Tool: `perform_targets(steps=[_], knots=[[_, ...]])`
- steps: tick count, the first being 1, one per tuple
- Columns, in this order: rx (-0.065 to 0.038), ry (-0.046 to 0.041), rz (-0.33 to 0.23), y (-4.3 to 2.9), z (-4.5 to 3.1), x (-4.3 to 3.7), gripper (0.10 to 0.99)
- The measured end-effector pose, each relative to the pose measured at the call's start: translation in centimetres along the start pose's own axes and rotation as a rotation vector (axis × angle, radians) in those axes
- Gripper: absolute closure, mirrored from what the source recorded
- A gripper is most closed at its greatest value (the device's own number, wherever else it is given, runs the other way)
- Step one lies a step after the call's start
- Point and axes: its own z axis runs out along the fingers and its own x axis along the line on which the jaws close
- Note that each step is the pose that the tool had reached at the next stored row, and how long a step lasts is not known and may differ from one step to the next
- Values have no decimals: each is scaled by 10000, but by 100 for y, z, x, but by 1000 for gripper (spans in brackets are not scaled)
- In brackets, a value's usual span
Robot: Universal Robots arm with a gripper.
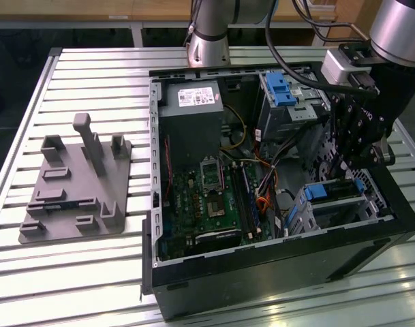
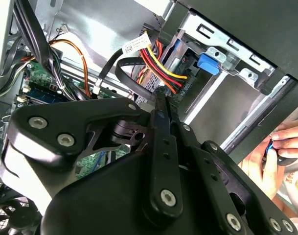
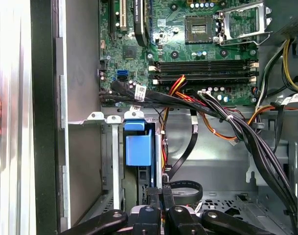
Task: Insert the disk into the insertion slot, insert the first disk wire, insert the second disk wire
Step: 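Insert the second disk wire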
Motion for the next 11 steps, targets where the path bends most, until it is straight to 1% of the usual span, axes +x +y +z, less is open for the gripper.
perform_targets(steps=[2, 5, 11], knots=[[-26, -7, 12, 0, 1, 6, 945], [-113, -18, 34, -3, 2, 16, 945], [-124, -25, 39, -3, 2, 17, 945]])
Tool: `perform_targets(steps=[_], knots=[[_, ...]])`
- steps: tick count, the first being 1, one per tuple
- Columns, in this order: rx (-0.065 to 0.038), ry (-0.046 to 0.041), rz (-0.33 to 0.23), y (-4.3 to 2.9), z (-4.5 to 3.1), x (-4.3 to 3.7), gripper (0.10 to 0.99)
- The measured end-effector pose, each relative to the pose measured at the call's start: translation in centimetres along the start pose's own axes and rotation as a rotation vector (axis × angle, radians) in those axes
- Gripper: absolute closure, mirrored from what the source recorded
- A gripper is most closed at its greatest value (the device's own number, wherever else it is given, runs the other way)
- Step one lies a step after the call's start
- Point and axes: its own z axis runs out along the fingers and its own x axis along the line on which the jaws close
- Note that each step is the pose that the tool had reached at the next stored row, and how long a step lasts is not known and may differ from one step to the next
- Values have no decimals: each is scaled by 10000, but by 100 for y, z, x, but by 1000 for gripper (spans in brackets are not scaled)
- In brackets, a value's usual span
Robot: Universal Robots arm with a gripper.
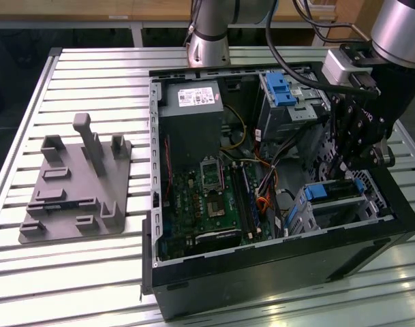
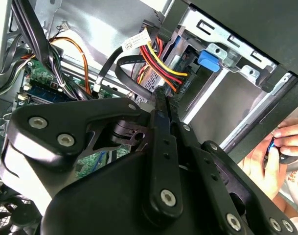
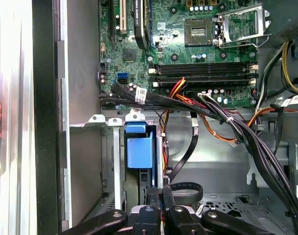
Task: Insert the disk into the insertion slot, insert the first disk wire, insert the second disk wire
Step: 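Insert the second disk wire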
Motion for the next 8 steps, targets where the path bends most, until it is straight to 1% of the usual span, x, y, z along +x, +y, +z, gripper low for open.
perform_targets(steps=[2, 8], knots=[[0, 0, 0, 0, 1, 6, 945], [-1, -4, 14, -1, 5, 59, 945]])
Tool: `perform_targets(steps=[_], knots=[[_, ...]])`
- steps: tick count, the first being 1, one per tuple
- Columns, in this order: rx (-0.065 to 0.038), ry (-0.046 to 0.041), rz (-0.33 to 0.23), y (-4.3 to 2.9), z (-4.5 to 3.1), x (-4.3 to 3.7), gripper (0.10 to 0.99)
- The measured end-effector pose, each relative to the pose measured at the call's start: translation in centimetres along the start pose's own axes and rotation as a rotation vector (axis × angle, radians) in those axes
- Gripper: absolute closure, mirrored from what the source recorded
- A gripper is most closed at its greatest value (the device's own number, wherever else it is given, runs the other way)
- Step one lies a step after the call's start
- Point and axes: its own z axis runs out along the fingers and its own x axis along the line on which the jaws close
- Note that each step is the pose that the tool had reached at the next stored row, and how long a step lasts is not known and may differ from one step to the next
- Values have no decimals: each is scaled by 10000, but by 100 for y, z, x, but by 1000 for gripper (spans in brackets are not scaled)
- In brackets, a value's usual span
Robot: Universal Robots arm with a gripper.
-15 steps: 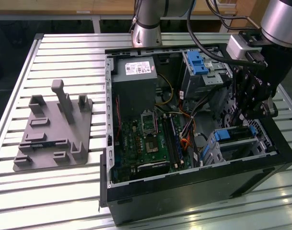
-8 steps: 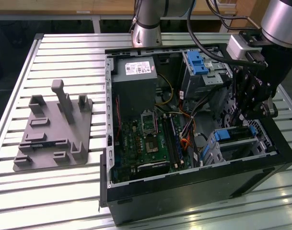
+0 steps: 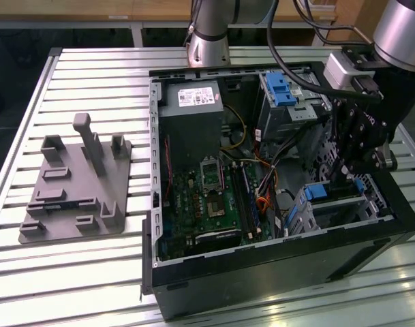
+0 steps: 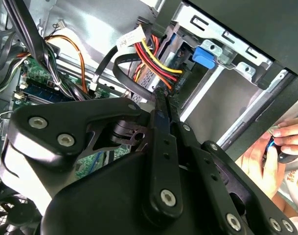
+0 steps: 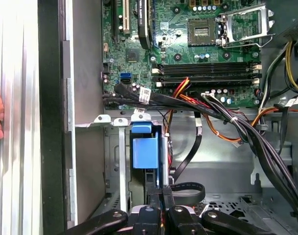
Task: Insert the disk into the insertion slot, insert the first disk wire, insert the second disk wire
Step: 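Insert the second disk wire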
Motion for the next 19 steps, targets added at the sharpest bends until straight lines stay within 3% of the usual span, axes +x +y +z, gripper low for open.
perform_targets(steps=[19], knots=[[-2, -12, 27, -8, 5, 53, 945]])
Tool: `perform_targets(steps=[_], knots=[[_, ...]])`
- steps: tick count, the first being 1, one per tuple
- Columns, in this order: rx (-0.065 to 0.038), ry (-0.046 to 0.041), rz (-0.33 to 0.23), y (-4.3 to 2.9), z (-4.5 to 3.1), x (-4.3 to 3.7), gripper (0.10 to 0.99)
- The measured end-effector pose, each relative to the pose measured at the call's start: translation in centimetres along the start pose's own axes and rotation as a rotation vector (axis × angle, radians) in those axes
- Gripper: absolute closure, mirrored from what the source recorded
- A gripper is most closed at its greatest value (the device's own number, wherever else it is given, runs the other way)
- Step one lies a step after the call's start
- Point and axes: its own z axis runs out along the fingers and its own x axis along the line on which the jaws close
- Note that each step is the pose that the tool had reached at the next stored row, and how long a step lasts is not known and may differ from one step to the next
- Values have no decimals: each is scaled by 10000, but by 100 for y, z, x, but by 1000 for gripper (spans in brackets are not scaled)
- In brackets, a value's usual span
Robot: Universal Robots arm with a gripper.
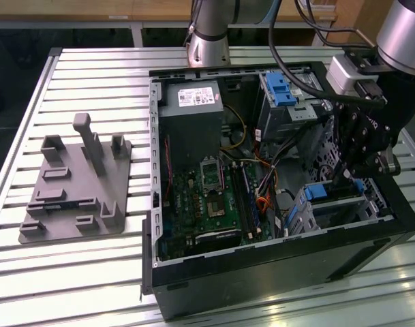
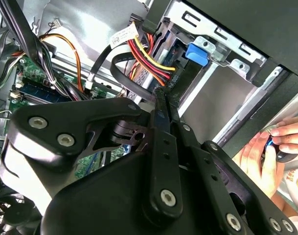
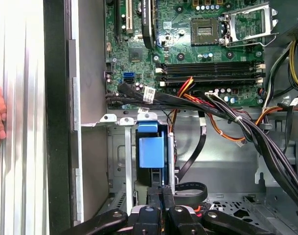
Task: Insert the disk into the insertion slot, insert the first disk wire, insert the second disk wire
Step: 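Insert the second disk wire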
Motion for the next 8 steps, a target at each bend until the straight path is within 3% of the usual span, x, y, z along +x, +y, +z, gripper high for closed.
perform_targets(steps=[8], knots=[[0, -4, 4, -7, 12, 1, 945]])
